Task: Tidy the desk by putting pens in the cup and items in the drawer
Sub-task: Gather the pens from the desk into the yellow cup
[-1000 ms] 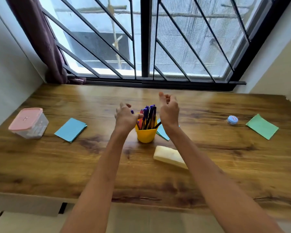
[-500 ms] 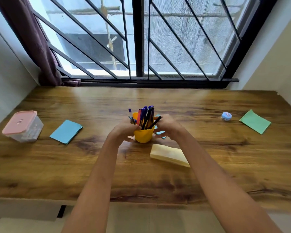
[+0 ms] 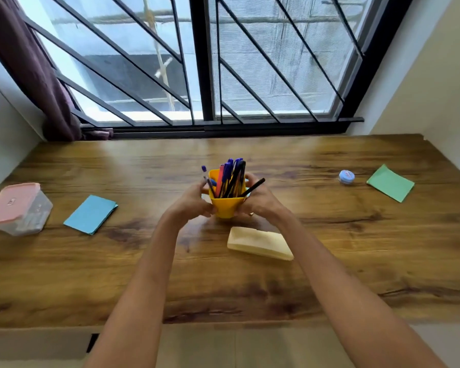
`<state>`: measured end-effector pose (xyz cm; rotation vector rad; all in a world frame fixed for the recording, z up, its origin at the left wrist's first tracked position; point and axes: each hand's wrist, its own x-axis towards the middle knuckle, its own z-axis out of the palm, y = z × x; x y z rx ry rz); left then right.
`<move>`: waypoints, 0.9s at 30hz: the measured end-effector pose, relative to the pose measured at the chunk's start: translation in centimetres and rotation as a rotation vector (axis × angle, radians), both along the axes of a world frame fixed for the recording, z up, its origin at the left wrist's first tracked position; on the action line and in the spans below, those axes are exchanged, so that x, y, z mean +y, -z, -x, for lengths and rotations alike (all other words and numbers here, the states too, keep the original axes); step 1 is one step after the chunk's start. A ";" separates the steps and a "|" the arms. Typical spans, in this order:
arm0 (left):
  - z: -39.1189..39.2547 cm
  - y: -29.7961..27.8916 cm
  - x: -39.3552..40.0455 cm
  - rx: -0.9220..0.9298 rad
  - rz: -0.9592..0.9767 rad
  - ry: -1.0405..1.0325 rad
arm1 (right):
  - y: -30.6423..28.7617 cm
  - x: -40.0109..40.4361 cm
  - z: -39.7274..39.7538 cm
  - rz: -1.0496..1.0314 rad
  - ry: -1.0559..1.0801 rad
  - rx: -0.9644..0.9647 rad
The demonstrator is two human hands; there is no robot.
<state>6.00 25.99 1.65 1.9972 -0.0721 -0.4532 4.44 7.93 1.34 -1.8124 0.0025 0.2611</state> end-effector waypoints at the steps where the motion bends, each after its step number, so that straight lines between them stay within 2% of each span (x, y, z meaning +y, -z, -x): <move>1: -0.2 -0.3 -0.6 -0.005 -0.011 0.022 | -0.3 -0.7 0.1 0.007 0.020 -0.002; 9: -1.3 -1.2 -9.3 -0.045 -0.013 0.256 | -0.8 -8.9 1.5 0.084 0.234 0.025; 21: 2.1 -0.3 -31.1 -0.166 0.080 0.614 | -1.0 -27.5 10.9 0.099 0.691 0.036; 27: 4.9 0.7 -42.1 -0.222 0.069 0.716 | -0.8 -35.1 16.0 0.040 0.910 0.044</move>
